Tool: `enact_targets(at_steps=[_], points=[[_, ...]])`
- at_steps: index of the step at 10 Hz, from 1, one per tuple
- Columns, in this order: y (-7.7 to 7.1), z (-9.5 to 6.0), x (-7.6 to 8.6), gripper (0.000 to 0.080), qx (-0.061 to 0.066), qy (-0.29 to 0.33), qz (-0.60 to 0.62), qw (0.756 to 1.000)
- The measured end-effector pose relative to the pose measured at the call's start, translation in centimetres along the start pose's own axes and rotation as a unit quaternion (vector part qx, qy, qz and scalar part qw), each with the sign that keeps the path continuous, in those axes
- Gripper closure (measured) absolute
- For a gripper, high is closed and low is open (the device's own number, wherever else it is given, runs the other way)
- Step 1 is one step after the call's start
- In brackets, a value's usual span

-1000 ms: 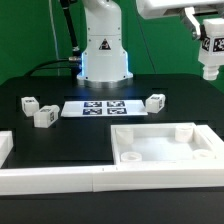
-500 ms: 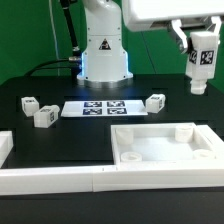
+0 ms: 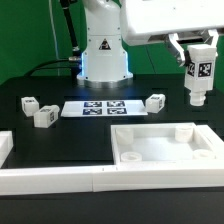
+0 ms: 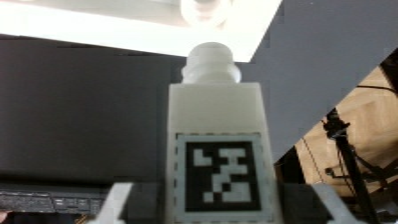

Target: Assemble square table

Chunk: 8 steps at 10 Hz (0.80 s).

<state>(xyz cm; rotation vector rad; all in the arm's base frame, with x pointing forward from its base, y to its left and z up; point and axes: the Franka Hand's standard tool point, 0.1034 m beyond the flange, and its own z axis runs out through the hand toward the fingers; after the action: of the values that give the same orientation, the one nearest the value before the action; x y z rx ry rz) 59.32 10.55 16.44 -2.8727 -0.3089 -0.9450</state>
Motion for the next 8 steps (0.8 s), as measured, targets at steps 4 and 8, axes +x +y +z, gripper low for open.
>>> enact_targets(at_steps=[4,8], points=[[0.2,0.8,-0.5,0.0511,-0.001,0.013,-0.001,1.000],[0.8,4.3,-1.4,0.0511,-0.002,0.003,0.016,1.000]])
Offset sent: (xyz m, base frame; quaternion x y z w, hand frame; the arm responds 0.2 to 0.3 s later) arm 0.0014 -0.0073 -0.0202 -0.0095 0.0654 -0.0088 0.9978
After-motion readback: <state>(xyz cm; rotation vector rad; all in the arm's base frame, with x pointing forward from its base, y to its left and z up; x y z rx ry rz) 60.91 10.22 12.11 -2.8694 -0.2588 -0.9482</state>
